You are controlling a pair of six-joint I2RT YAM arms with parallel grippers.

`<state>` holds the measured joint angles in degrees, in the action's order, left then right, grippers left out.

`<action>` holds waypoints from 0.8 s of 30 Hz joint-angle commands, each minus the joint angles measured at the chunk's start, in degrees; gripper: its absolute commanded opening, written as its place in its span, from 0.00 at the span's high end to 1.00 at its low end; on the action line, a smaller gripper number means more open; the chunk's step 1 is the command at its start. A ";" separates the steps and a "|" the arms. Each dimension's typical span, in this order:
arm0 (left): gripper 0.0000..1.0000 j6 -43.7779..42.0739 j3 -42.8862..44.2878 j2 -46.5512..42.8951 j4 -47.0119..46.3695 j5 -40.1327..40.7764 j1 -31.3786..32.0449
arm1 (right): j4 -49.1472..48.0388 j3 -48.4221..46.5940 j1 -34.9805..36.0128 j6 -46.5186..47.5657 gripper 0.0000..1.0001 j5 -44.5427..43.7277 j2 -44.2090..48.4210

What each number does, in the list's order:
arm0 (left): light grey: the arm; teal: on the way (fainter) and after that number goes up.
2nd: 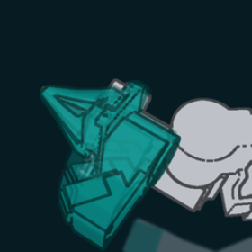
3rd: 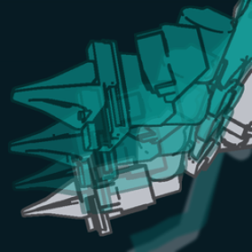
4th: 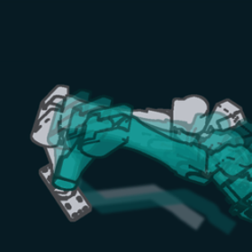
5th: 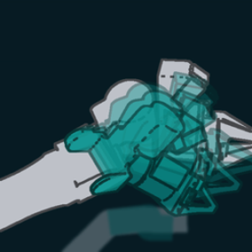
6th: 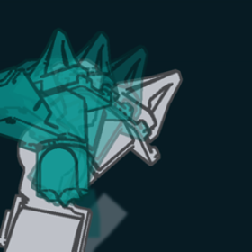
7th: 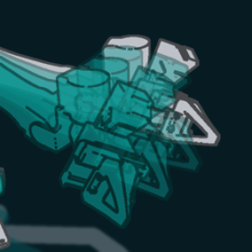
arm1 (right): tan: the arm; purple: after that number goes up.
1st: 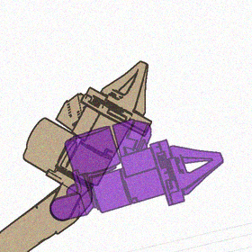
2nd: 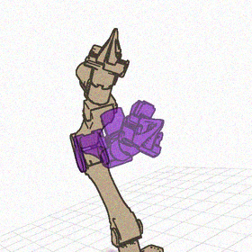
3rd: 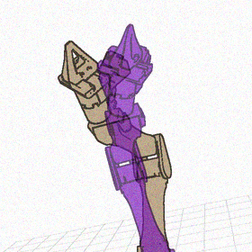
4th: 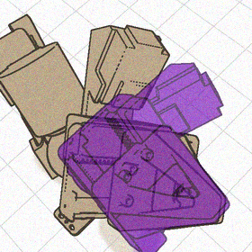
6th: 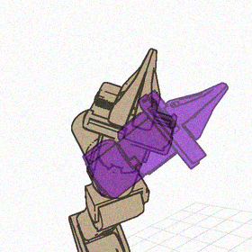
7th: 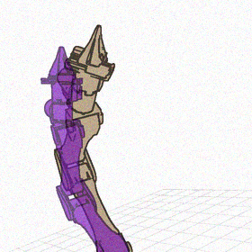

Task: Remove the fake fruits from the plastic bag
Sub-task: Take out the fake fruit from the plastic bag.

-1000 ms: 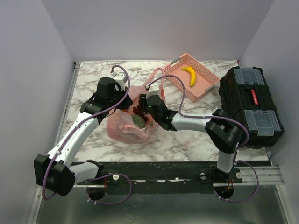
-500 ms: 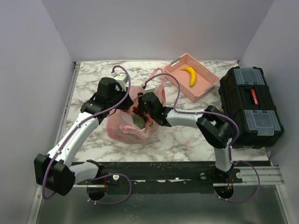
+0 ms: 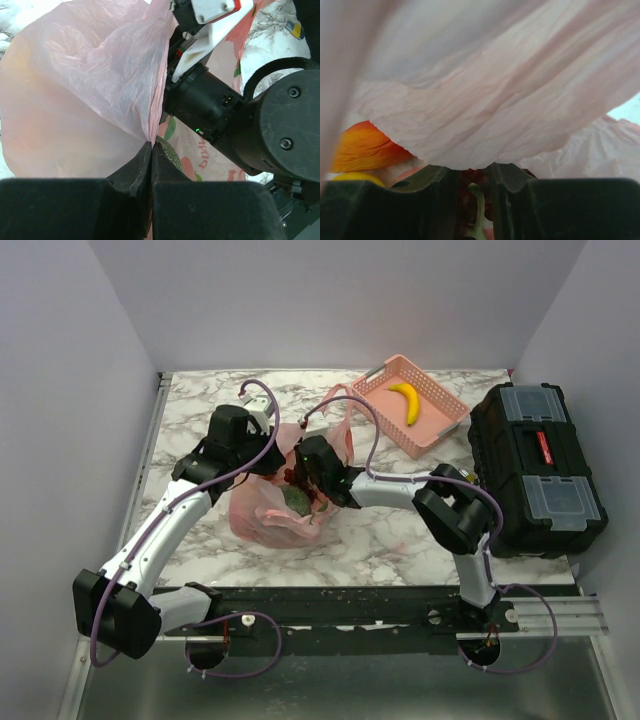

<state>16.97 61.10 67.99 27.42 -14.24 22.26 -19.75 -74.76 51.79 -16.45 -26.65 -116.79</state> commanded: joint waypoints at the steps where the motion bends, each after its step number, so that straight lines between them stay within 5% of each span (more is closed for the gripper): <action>1: 1.00 -0.45 1.59 0.05 0.82 -1.64 0.41 | 1.16 -2.22 -0.20 1.21 0.69 -1.54 -2.37; 8: 1.00 -0.47 1.52 0.30 0.76 -1.48 0.43 | 1.81 -1.95 -0.20 2.32 0.99 -2.08 -1.15; 24: 1.00 -0.80 1.61 1.40 1.00 -0.37 0.50 | 0.96 5.34 -0.15 0.60 0.99 2.88 18.90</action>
<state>16.95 61.30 68.86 27.62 -14.39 22.41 -17.82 -70.11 51.79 -15.18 -25.23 -102.21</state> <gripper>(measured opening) 0.003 0.026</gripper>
